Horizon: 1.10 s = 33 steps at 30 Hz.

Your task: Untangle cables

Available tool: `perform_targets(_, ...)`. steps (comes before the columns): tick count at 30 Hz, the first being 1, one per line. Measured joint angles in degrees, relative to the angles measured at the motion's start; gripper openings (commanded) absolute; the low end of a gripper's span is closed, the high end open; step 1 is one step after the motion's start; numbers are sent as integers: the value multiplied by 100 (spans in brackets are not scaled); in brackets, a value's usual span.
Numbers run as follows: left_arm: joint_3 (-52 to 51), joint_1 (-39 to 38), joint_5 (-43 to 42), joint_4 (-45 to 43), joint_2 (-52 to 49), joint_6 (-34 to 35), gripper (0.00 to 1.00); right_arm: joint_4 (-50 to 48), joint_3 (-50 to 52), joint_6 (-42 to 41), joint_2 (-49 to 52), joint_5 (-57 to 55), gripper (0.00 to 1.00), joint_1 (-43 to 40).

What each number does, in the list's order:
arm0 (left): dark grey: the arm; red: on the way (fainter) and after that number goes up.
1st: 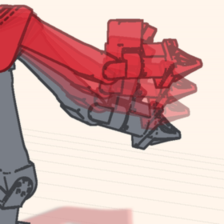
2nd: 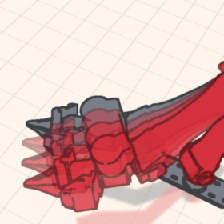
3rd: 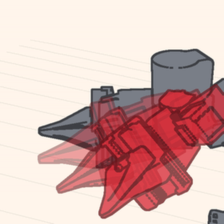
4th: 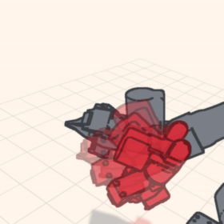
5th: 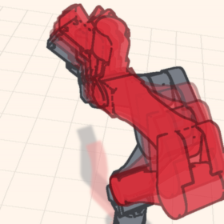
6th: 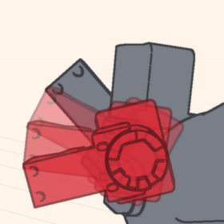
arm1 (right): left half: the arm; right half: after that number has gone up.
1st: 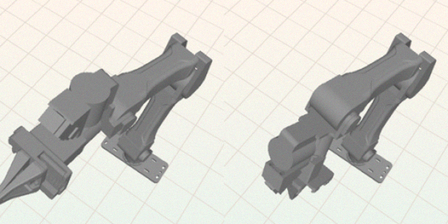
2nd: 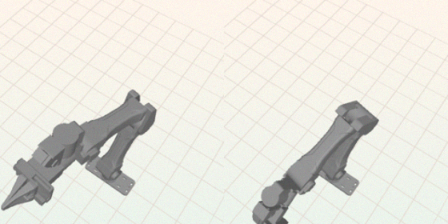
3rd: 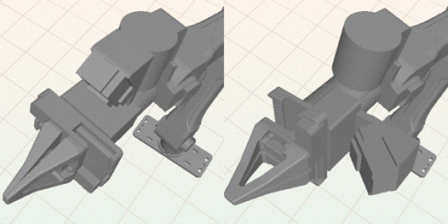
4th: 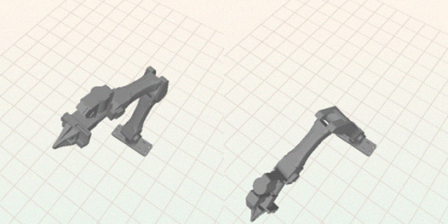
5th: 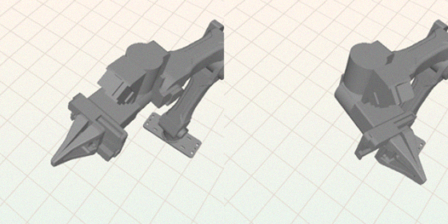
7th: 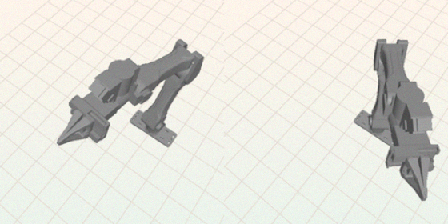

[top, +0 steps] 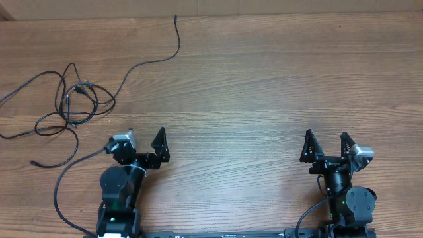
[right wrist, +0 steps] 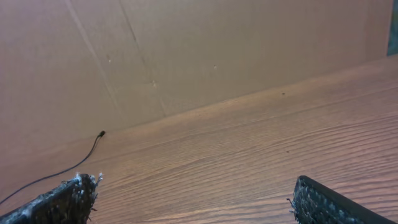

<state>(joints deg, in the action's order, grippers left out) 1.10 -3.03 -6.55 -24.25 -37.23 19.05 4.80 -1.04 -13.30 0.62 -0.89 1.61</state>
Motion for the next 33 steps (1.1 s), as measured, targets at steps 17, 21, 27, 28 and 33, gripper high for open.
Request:
perform_targets(17, -63, 0, 625, 2857, 2618, -109, 100, 2, 0, -2, 0, 0, 100, 0)
perform_targets(21, -63, 0, 638, 2857, 3399, -605, 100, -2, 0, 0, 0, 0, 100, 0)
perform_targets(27, -63, 0, 636, 2863, 3637, -1244, 100, 2, 0, 2, 0, 2, 100, 0)
perform_targets(28, -63, 0, 636, 2865, 3637, -1322, 100, 0, 0, -2, 0, 2, 100, 0)
perform_targets(33, -63, 0, 634, 2863, 3639, -1502, 99, 0, 0, -2, 0, 2, 100, 0)
